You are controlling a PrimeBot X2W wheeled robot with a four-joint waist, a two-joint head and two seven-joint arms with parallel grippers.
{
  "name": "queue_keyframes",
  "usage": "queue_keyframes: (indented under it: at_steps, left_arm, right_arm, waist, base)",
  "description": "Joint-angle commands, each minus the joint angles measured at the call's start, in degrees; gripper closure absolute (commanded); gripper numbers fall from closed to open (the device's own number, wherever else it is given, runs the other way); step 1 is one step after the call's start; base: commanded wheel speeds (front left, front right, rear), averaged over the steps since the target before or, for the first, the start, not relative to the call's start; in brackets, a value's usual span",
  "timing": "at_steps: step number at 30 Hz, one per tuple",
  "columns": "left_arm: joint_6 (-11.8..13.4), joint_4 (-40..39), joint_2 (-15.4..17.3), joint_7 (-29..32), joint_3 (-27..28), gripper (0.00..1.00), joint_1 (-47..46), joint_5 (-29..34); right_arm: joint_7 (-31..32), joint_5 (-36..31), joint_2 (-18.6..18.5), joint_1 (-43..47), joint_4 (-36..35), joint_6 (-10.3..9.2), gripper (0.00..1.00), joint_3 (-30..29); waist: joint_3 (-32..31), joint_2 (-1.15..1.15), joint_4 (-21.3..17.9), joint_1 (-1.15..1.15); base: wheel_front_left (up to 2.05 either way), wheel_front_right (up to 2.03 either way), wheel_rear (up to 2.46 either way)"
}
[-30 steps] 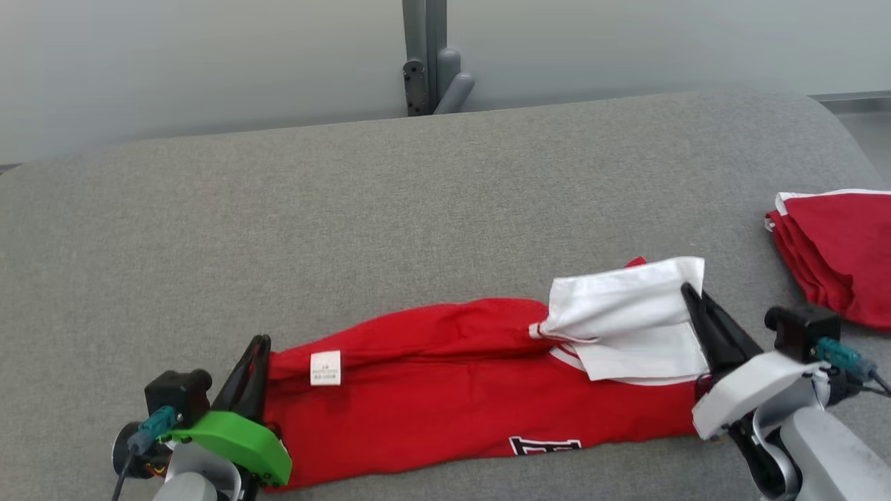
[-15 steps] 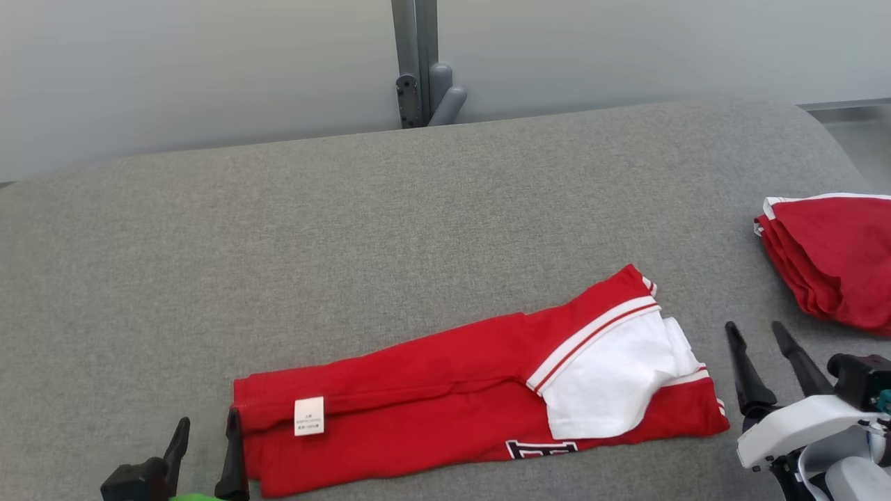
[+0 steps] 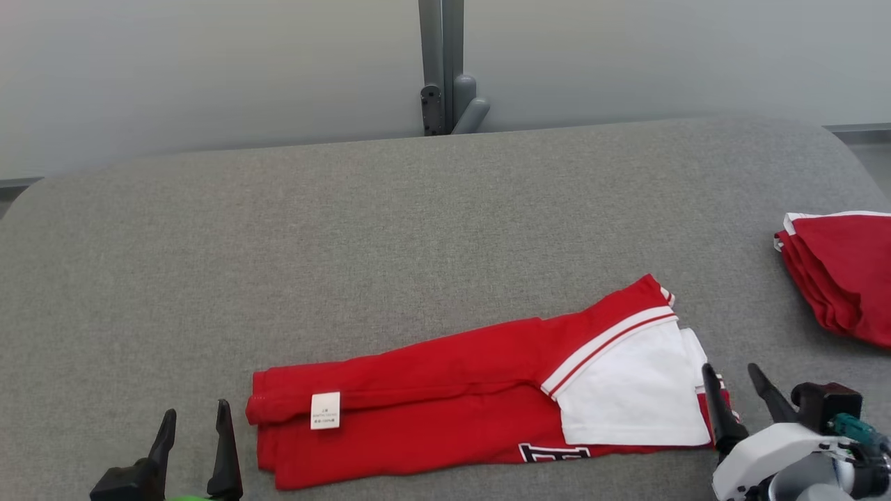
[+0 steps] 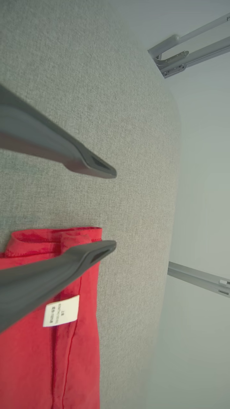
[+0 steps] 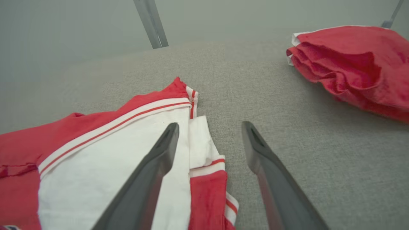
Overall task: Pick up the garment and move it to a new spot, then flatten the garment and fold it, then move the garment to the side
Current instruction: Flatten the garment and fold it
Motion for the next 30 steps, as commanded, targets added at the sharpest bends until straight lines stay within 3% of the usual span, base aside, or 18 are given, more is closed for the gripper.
queue_keyframes:
  at_steps: [1,16,17,18,24,28,30]
  left_arm:
    - [0.1,-0.4,0.0,-0.1,-0.5,0.0,0.2,-0.8]
    - [0.8,1.2,0.0,-0.1,-2.5,0.0,-4.6,-1.8]
    - [0.9,1.4,0.0,-0.1,-2.5,0.0,-4.6,-1.8]
    - [0.8,1.4,0.0,-0.1,-2.5,0.0,-4.7,-1.8]
    - [0.7,1.4,0.0,-0.1,-2.7,0.0,-5.0,-2.0]
    - [0.6,1.4,0.0,-0.1,-2.9,0.0,-5.3,-2.1]
    - [0.4,1.3,0.0,-0.1,-3.5,0.0,-4.9,-2.0]
  right_arm:
    - [0.4,1.0,0.2,-1.6,1.5,-0.01,0.0,1.4]
    - [7.1,6.8,2.1,-11.9,16.3,0.03,0.0,11.2]
    - [7.4,8.0,2.2,-11.9,16.3,0.17,0.06,12.3]
    - [8.1,9.0,2.2,-11.9,16.4,0.22,1.0,13.4]
    - [8.2,14.4,-0.2,-11.7,17.8,-0.08,1.0,15.8]
    - [4.0,16.4,-1.5,-13.5,18.0,-0.28,1.0,14.3]
    - [1.3,18.3,-1.7,-13.8,14.4,-0.07,1.0,14.0]
  waist:
    - [1.2,0.0,0.6,0.0]
    - [7.5,0.0,3.4,0.0]
    - [7.6,0.0,3.5,0.0]
    - [7.7,0.0,3.5,0.0]
    - [8.0,0.0,3.4,0.0]
    - [7.7,0.0,3.5,0.0]
    - [7.0,0.0,3.6,0.0]
  base:
    - [0.0,0.0,0.0]
    - [0.0,0.0,0.0]
    - [0.0,0.0,0.0]
    - [0.0,0.0,0.0]
    - [0.0,0.0,0.0]
    - [0.0,0.0,0.0]
    - [0.0,0.0,0.0]
